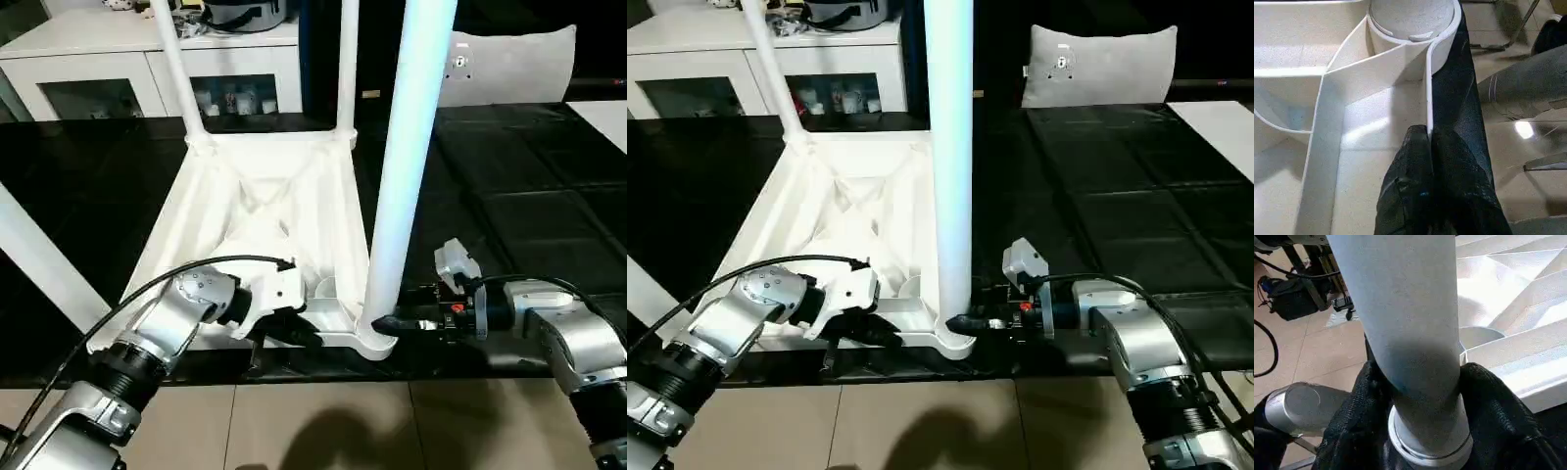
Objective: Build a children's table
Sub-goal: Rotate leg to tighten
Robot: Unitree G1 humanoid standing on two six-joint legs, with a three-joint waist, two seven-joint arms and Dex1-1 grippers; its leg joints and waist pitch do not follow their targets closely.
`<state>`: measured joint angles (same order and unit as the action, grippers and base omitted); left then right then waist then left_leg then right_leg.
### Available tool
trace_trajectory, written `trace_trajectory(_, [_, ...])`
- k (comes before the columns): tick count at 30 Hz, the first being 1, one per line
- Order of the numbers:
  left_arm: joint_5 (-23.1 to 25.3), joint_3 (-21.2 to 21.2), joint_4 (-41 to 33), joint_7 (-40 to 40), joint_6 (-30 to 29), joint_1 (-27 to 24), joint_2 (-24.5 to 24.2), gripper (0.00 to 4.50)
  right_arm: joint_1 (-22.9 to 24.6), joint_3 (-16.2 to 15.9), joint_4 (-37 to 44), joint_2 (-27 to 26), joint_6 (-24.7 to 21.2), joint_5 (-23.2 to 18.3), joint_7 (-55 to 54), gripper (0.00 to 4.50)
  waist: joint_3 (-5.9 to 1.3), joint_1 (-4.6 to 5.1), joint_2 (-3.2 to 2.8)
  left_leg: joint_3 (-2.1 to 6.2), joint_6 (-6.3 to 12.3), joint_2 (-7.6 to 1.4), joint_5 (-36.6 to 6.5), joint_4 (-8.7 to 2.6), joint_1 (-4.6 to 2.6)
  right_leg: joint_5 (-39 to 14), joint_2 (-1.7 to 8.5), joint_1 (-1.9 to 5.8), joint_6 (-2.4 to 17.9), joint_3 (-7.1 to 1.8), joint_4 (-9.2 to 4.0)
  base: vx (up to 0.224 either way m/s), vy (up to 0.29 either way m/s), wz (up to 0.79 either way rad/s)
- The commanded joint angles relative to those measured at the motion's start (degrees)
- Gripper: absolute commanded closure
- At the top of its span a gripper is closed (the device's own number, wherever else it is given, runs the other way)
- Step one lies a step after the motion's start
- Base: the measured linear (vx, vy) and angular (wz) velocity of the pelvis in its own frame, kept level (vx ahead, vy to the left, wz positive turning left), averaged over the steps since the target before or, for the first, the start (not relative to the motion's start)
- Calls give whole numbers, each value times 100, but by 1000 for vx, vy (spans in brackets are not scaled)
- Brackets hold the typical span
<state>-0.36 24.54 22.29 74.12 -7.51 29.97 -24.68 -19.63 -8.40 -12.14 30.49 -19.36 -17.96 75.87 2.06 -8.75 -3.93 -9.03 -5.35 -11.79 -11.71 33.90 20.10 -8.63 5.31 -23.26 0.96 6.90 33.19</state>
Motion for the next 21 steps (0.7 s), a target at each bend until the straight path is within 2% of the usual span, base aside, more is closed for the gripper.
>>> trace_trajectory(1, [-47, -31, 8, -110, -40, 115, 132, 450, 177, -127, 296, -99, -68, -245, 159, 261, -376, 2, 113, -29, 483, -132, -714, -361, 38, -1823, 329, 342, 897, -289, -348, 0, 0, 0])
trace_trajectory(2, [-92, -118, 13, -298, -184, 140, 265, 450, 398, -50, 527, -199, -93, -291, -110, 261, -379, -19, 92, -29, 489, -138, -674, -358, 37, -1770, 334, 340, 908, -296, -347, 0, 0, 0])
trace_trajectory(4, [-103, -137, 13, -338, -219, 146, 295, 450, 445, -32, 576, -224, -96, -298, -175, 261, -379, -60, 109, -27, 486, -140, -668, -365, 32, -1766, 328, 339, 891, -298, -349, 0, 0, 0])
trace_trajectory(5, [-106, -175, 29, -462, -295, 159, 369, 450, 535, 18, 691, -312, -151, -303, -399, 261, -375, -72, 32, -20, 451, -131, -753, -367, 28, -1886, 332, 331, 883, -287, -353, 0, 0, 0])
trace_trajectory(6, [-106, -178, 31, -474, -301, 161, 375, 450, 539, 22, 698, -321, -160, -303, -419, 261, -360, -63, 71, -30, 420, -129, -832, -373, 17, -1993, 322, 320, 826, -288, -393, 0, 0, 0])
trace_trajectory(7, [-102, -210, 54, -591, -364, 178, 443, 450, 587, 64, 775, -408, -251, -306, -630, 261, -355, -59, 75, -29, 403, -123, -887, -381, 18, -2075, 324, 325, 809, -284, -401, 0, 0, 0])
trace_trajectory(8, [-98, -260, 93, -805, -491, 216, 591, 450, 678, 131, 925, -584, -345, -201, -1128, 261, -330, -45, 52, -31, 322, -106, -1044, -397, 7, -2425, 321, 315, 660, -274, -460, 0, 0, 0])
trace_trajectory(10, [-91, -289, 119, -922, -545, 238, 663, 450, 690, 161, 949, -664, -438, -143, -1365, 261, -331, -16, 69, -15, 266, -80, -1090, -407, 17, -2595, 319, 340, 555, -251, -472, 0, 0, 0])
trace_trajectory(11, [-74, -378, 210, -1216, -669, 308, 855, 450, 638, 223, 925, -934, -617, 47, -1975, 262, -321, 30, 62, -17, 236, -61, -1167, -406, 13, -2777, 309, 316, 452, -234, -514, 0, 0, 0])
trace_trajectory(12, [-52, -457, 301, -1491, -778, 373, 1013, 450, 568, 283, 882, -1178, -808, 127, -2421, 262, -321, 58, 39, -16, 206, -51, -1168, -403, 13, -2794, 302, 310, 440, -227, -515, 0, 0, 0])
trace_trajectory(13, [-50, -463, 307, -1510, -786, 378, 1023, 450, 564, 287, 879, -1194, -821, 132, -2450, 262, -318, 118, 50, -9, 168, -32, -1208, -407, 25, -2879, 296, 319, 378, -200, -540, 0, 0, 0])
trace_trajectory(15, [-8, -535, 411, -1808, -889, 452, 1228, 450, 459, 341, 838, -1581, -1009, 286, -3160, 262, -315, 188, 54, 0, 159, -4, -1242, -405, 31, -2997, 292, 320, 270, -175, -573, 0, 0, 0])
trace_trajectory(18, [52, -618, 535, -2161, -953, 525, 1411, 450, 324, 436, 736, -1964, -1176, 483, -3938, 262, -318, 317, 55, 3, 187, 16, -1256, -397, 36, -3013, 277, 304, 224, -160, -596, 0, 0, 0])
trace_trajectory(19, [86, -686, 597, -2423, -971, 577, 1547, 450, 190, 622, 633, -2331, -1302, 628, -4700, 262, -325, 356, 68, 7, 176, 7, -1194, -404, 41, -2932, 279, 301, 250, -174, -581, 0, 0, 0])
trace_trajectory(21, [91, -734, 617, -2592, -996, 603, 1629, 450, 127, 643, 633, -2462, -1266, 710, -4951, 262, -344, 388, 58, 30, 141, 3, -1116, -414, 67, -2809, 293, 333, 260, -168, -549, 0, 0, 0])
